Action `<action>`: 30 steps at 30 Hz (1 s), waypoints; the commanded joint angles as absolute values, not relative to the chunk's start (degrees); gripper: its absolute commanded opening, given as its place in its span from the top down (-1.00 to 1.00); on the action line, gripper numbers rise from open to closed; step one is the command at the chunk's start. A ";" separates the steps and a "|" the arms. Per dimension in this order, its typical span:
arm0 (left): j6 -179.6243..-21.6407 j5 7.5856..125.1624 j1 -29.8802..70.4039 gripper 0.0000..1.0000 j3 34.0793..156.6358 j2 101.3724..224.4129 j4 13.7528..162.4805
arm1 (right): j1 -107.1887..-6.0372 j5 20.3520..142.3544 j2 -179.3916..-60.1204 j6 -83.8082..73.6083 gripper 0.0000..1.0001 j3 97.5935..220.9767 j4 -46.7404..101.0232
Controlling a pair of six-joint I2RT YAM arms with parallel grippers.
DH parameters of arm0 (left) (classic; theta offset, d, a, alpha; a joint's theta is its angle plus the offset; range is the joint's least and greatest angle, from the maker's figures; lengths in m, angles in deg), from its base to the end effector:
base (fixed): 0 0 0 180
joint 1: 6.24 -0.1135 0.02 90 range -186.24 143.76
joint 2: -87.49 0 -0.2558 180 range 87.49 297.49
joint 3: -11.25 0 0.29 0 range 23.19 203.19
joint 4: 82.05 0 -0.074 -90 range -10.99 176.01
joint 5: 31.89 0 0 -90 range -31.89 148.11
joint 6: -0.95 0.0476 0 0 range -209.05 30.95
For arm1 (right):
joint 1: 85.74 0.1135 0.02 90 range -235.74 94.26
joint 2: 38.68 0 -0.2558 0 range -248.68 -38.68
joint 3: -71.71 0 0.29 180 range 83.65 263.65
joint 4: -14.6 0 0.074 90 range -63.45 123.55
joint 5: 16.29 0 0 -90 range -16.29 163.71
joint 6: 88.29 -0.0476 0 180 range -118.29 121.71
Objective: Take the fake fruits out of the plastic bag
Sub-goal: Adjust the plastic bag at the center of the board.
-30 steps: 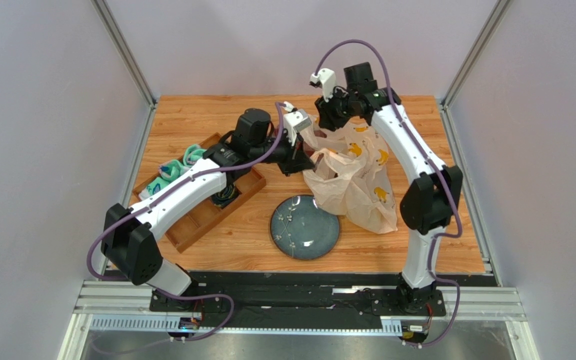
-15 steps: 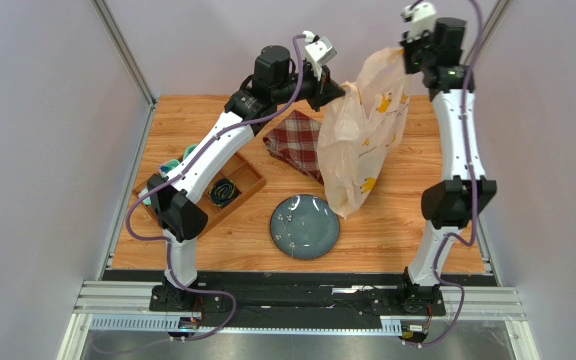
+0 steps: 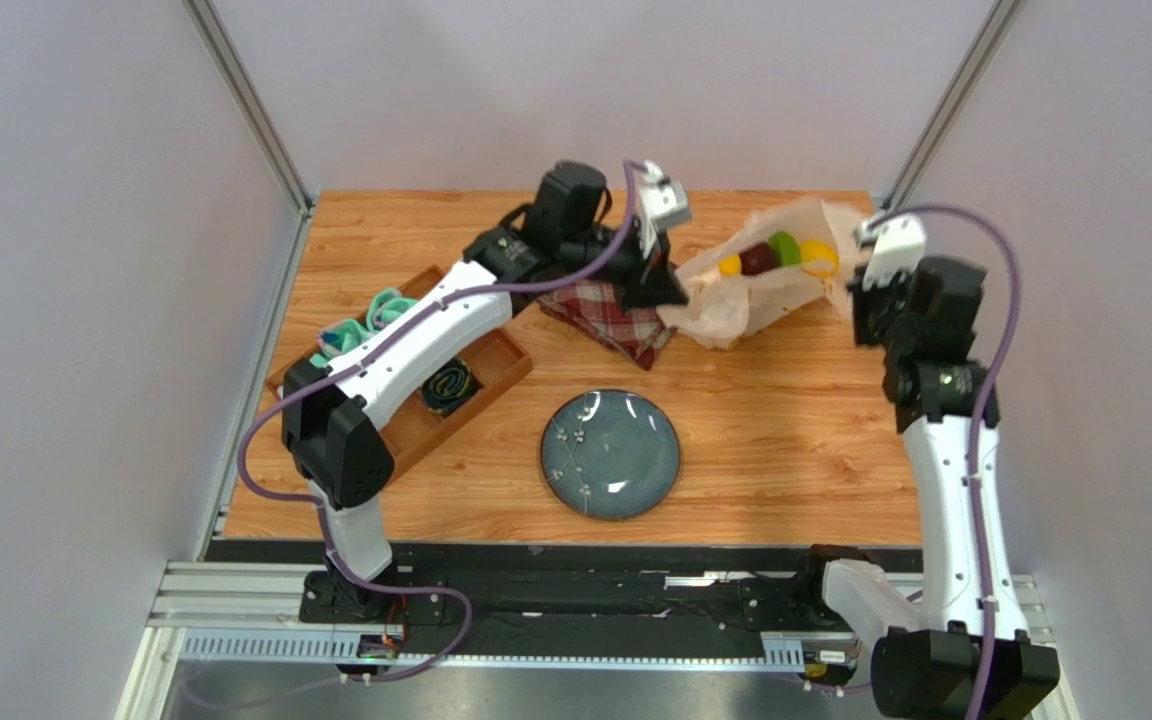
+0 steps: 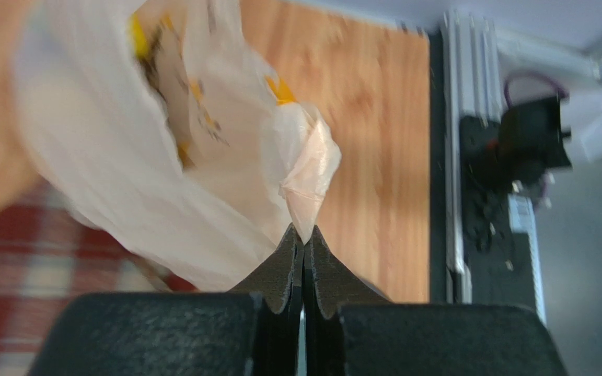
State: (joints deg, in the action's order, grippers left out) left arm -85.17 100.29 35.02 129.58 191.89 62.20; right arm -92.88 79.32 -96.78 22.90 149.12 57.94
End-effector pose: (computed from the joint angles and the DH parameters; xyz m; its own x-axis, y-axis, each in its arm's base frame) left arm 0.3296 -0.3317 0.3905 -0.2140 0.2544 -0.9431 0.9740 0.1290 -0.1862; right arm 0.2679 -0.0289 0.3771 -0.3894 -0.3138 -0.8660 -0.1133 0.9494 -0.2930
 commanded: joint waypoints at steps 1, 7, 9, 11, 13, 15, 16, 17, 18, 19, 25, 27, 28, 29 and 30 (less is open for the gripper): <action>-76.32 102.42 38.93 1.00 117.42 187.07 56.84 | -93.21 78.10 -89.34 20.00 0.91 132.00 69.67; -79.29 98.64 39.38 0.62 112.31 185.05 58.50 | -93.12 89.16 -87.71 24.74 -0.42 147.49 79.87; -80.26 98.19 39.38 0.42 113.09 184.70 58.59 | -93.12 95.29 -90.52 25.35 -0.49 154.37 82.78; -81.40 96.18 39.29 0.22 114.41 184.61 57.37 | -92.95 98.31 -93.50 25.27 -0.54 162.26 86.04; -84.12 92.77 39.03 0.01 116.17 183.82 56.57 | -92.07 100.95 -95.36 24.40 -0.56 165.99 87.27; -88.06 91.16 38.33 -0.45 116.27 181.81 56.22 | -89.89 101.74 -97.47 24.56 -0.53 167.94 87.19; -88.87 90.64 37.10 -0.72 115.74 181.01 57.09 | -89.09 101.40 -98.00 25.00 -0.50 167.94 87.10; -94.27 90.02 36.22 -0.82 115.13 179.52 57.62 | -88.64 101.14 -99.22 25.18 -0.49 167.15 86.93; -97.11 89.41 35.34 -0.88 113.64 178.73 58.32 | -88.29 101.13 -99.84 25.36 -0.43 166.54 86.32; -99.84 88.53 33.33 -0.98 112.67 178.20 59.55 | -88.20 101.22 -100.54 25.79 -0.40 166.01 86.14; -111.54 90.68 28.31 -0.98 109.15 180.99 61.21 | -86.01 96.06 -106.16 25.27 -0.16 160.65 83.33; -113.92 94.57 28.21 -0.99 108.71 183.63 63.24 | -84.35 89.28 -107.58 24.22 -0.21 159.51 82.01; -114.80 98.68 28.22 -0.99 108.53 184.51 66.12 | -84.33 88.05 -108.19 24.21 -0.25 159.24 81.83; -116.89 100.98 28.22 -0.98 108.79 186.52 68.06 | -84.42 86.47 -108.20 24.48 -0.28 158.89 81.57; -117.52 103.35 28.13 -0.98 109.40 187.76 69.82 | -84.33 85.93 -108.20 25.09 -0.33 158.54 81.83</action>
